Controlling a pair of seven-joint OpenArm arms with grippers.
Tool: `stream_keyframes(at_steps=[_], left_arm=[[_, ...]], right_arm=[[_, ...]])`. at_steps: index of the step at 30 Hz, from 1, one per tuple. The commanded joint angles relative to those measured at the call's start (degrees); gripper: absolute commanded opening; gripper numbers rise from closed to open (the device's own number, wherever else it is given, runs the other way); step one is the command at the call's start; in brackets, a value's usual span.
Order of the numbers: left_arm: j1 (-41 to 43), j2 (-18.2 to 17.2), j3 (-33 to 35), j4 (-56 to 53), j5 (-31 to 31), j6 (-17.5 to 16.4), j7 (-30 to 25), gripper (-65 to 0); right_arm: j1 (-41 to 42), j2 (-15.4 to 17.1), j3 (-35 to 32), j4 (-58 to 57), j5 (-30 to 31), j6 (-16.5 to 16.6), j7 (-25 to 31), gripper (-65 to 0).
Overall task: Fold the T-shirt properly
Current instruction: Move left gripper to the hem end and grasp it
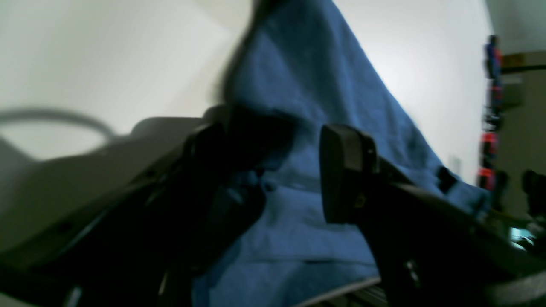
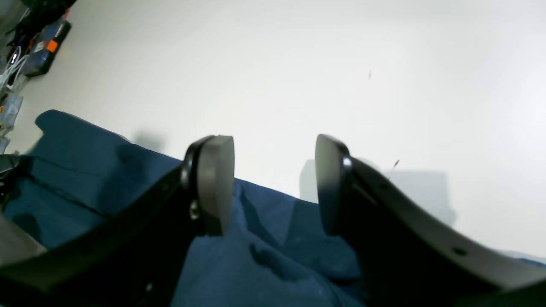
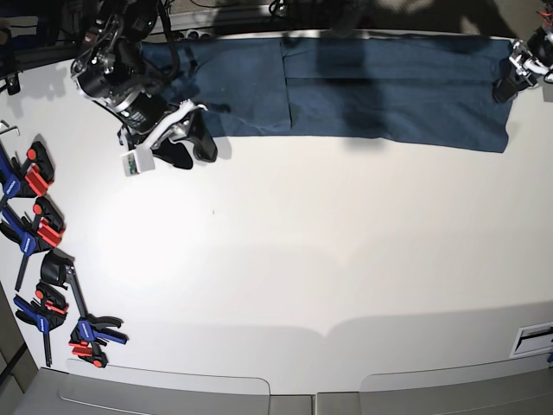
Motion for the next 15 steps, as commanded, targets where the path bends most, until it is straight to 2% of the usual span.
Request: stream_keyframes(at_steps=[1,6,8,10,12,15], left_arm=[[0.5,-0.9,-0.1,0.3,0.3,0.6,1.6,-31.8],[0.5,-0.9,-0.1,0.3,0.4,0.6,1.0,-32.9],[0.5,-0.9,-0.1,0.3,0.4,0.6,0.9,-40.3],[0.5,-0.9,-0.1,0.3,0.3,0.6,0.5,-52.4],[0.5,-0.9,-0.1,0.3,-0.6,0.6,0.5,-65.0],[0.5,-0.9,-0.1,0.3,-4.2,0.6,0.6,-65.0]], right_arm=[[0.3,0.3,0.1,1.1,1.2,0.3,1.3,-36.8],[0.3,0.3,0.1,1.1,1.2,0.3,1.4,-36.8],[0.3,0.3,0.1,1.1,1.2,0.3,1.4,-36.8],[0.3,0.3,0.1,1.1,0.4,0.3,1.4,-36.8],[0.3,0.3,0.1,1.1,-2.0,-1.4,1.8,-36.8],[0.3,0.3,0.1,1.1,-6.5,-3.8,3.0,-36.8]])
